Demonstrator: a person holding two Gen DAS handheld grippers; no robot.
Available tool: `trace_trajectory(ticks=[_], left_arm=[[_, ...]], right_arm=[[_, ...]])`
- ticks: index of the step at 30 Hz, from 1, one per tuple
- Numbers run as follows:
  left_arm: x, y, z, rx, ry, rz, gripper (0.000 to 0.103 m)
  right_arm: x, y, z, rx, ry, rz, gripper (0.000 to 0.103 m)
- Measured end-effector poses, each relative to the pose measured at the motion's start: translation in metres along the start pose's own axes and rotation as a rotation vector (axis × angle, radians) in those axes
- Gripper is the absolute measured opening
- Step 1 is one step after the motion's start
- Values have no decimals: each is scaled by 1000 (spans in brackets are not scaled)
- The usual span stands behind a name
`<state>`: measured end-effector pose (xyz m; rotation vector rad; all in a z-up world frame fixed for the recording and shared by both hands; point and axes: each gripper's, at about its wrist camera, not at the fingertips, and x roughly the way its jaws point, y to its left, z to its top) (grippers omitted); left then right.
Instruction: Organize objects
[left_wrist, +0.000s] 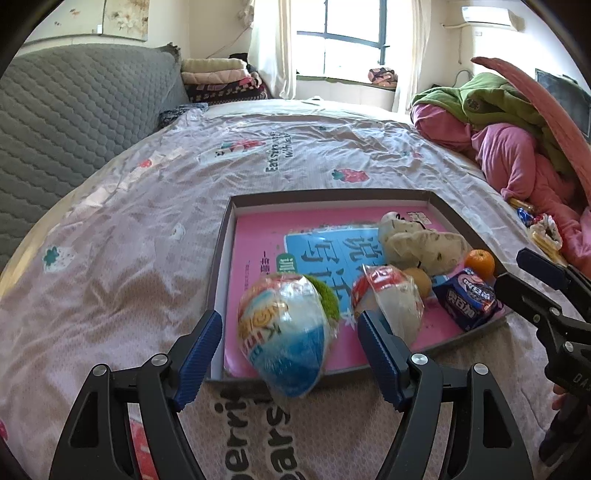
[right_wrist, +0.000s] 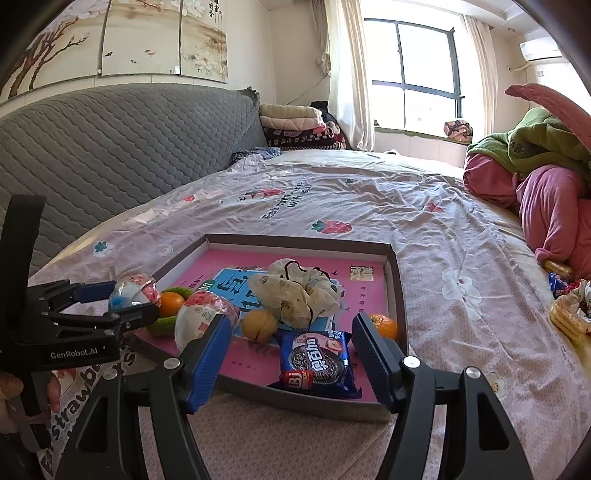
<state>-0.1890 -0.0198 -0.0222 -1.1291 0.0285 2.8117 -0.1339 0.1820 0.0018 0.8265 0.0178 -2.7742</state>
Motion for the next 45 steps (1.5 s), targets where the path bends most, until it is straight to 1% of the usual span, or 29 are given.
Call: trace_trajectory(ticks=[5, 8, 11, 16, 17, 20, 27, 30, 34, 36, 39, 45], left_arm=[[-12, -2, -4, -10, -24, -4, 77], [-19, -4, -5, -16, -35, -20, 77], [-25, -6, -8, -15, -48, -30, 77], [-30, -6, -14, -23, -48, -47, 77], [-31, -6, -16, -22, -47, -49, 77], [-32, -7, -22, -22, -44, -45, 78], [-34, -8, -34, -26, -37, -37, 78], [-36, -11, -39, -25, -38, -32, 79], [-38, -14, -45, -14, -33, -33, 80], [-41, -15, -51, -17, -44, -34, 80], [-42, -20, -61, -11, -41, -36, 80], [-44, -27, -75, 7, -26, -4, 80]], right_arm=[[-9, 2, -4, 5, -17, -10, 69], [-12, 1, -7, 20, -16, -10, 72], [-15, 1, -12, 34, -19, -20, 72], [-20, -1, -16, 55, -27, -34, 73], [-21, -1, -16, 58, -27, -34, 74], [-23, -1, -19, 65, -25, -49, 78], [-31, 3, -25, 70, -27, -66, 78], [-37, 4, -30, 92, -27, -63, 79], [-44, 8, -33, 88, -40, -64, 79], [-47, 11, -35, 90, -46, -70, 79], [-50, 13, -39, 95, -47, -68, 79], [-57, 21, -49, 87, -41, -79, 79]])
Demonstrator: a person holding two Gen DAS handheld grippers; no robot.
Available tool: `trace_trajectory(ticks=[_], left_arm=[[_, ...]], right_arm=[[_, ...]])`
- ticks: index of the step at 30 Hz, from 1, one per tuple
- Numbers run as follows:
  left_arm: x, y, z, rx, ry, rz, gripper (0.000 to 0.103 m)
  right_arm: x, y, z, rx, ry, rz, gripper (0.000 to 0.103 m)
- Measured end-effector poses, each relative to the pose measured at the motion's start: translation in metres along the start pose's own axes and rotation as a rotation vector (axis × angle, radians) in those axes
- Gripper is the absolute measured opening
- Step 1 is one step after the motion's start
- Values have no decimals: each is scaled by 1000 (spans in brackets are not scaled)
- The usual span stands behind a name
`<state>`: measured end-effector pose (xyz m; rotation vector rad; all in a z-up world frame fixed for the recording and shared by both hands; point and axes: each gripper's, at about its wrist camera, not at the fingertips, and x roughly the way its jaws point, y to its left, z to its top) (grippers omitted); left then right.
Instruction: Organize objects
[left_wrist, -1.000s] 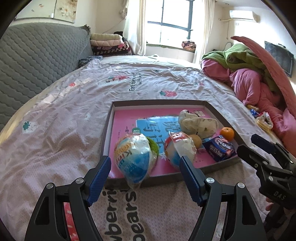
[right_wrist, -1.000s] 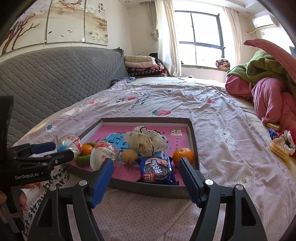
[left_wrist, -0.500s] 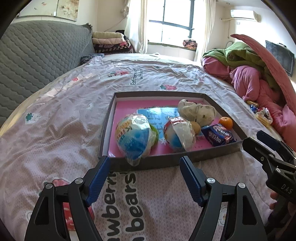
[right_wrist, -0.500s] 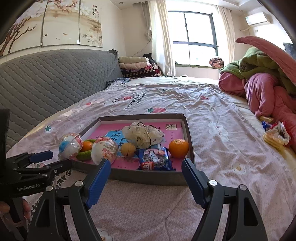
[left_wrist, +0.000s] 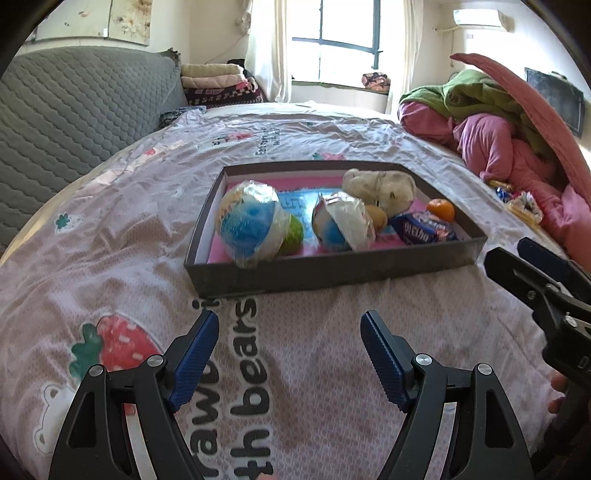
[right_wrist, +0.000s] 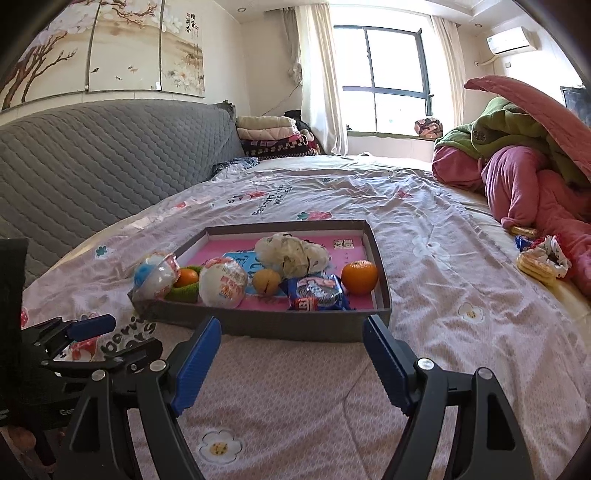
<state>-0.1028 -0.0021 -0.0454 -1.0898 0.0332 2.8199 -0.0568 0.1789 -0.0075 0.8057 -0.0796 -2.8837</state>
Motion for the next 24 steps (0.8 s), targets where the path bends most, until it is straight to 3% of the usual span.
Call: trace_trajectory(ticks=[13, 24], left_arm=[[0, 6, -18, -36, 39, 18, 80], [-3, 3, -29, -60, 56, -12, 80]], right_arm=[[0, 8, -25, 32, 58, 6, 79], [-1, 22, -38, -1, 81, 8, 79]])
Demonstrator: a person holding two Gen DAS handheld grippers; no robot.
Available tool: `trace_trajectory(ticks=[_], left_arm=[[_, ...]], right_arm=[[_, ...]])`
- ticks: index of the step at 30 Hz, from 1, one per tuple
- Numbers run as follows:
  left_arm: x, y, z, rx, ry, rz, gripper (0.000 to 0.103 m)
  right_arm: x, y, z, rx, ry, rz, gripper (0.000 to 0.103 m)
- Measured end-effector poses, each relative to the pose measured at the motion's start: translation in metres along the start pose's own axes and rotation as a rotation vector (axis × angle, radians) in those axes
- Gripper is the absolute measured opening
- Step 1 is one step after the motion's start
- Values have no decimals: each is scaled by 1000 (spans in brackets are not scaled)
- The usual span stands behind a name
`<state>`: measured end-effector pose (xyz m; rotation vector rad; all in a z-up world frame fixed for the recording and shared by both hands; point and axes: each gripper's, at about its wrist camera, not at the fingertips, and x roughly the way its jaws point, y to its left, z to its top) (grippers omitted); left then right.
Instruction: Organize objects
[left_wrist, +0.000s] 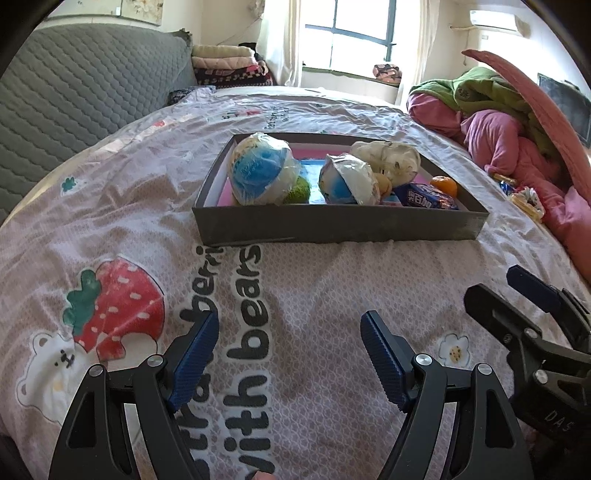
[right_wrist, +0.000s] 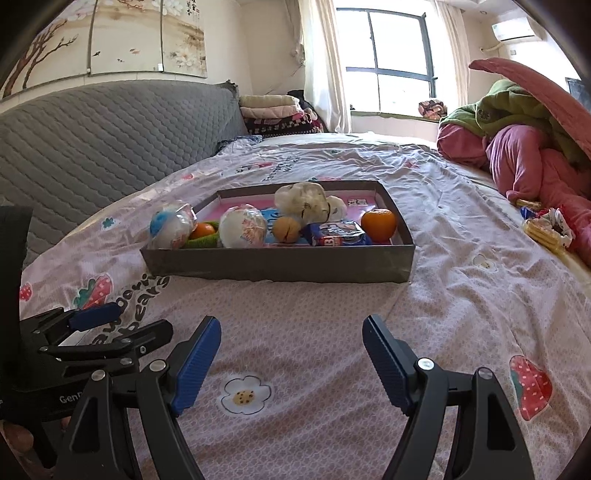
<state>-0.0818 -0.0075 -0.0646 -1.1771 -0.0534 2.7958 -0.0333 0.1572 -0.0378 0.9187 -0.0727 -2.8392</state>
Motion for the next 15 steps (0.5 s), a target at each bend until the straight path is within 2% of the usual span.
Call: trace_trajectory(ticks=[15], left_arm=[[0, -2, -8, 10, 0, 20, 80]], right_arm=[[7, -1, -8, -1, 35, -22, 79]])
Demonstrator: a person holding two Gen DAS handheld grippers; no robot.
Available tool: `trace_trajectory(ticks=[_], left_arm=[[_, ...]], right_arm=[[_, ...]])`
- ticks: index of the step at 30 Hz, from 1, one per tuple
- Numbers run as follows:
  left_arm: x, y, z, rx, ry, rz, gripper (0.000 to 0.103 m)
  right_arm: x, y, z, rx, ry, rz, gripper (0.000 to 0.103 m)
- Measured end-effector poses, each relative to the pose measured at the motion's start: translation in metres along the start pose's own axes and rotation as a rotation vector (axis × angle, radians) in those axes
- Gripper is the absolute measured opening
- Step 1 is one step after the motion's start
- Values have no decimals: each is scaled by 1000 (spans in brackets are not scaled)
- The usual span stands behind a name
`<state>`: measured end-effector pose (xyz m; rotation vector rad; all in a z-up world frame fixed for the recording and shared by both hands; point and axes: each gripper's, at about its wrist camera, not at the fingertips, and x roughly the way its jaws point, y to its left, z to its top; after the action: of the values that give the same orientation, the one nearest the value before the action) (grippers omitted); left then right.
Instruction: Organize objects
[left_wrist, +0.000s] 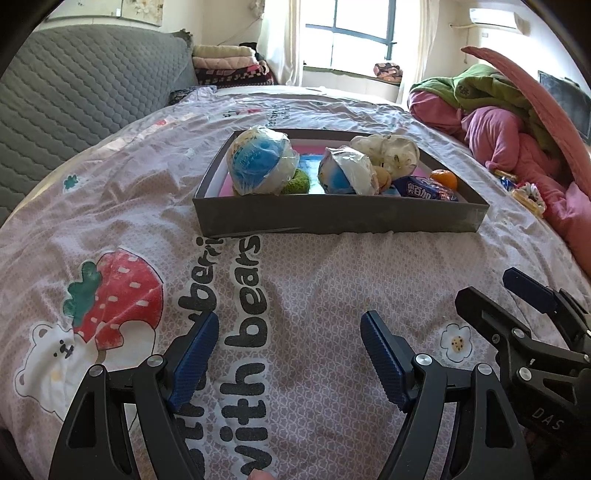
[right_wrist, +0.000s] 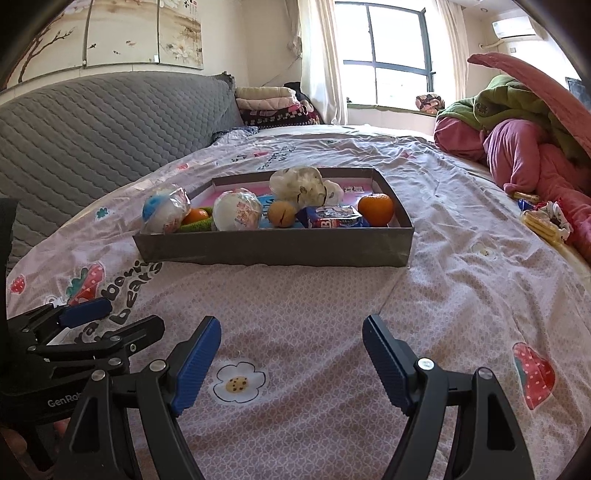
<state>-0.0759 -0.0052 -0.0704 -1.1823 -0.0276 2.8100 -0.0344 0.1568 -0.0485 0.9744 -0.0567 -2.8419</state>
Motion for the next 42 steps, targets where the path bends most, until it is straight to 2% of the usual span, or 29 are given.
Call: trace_trajectory(ticks=[36, 42], left_arm=[[7, 5, 1, -6, 17, 25, 80], [8, 6, 1, -11, 10, 10, 80]], right_arm=[[4, 0, -2, -3, 13, -9, 79], [5, -1, -3, 1, 19, -8, 79]])
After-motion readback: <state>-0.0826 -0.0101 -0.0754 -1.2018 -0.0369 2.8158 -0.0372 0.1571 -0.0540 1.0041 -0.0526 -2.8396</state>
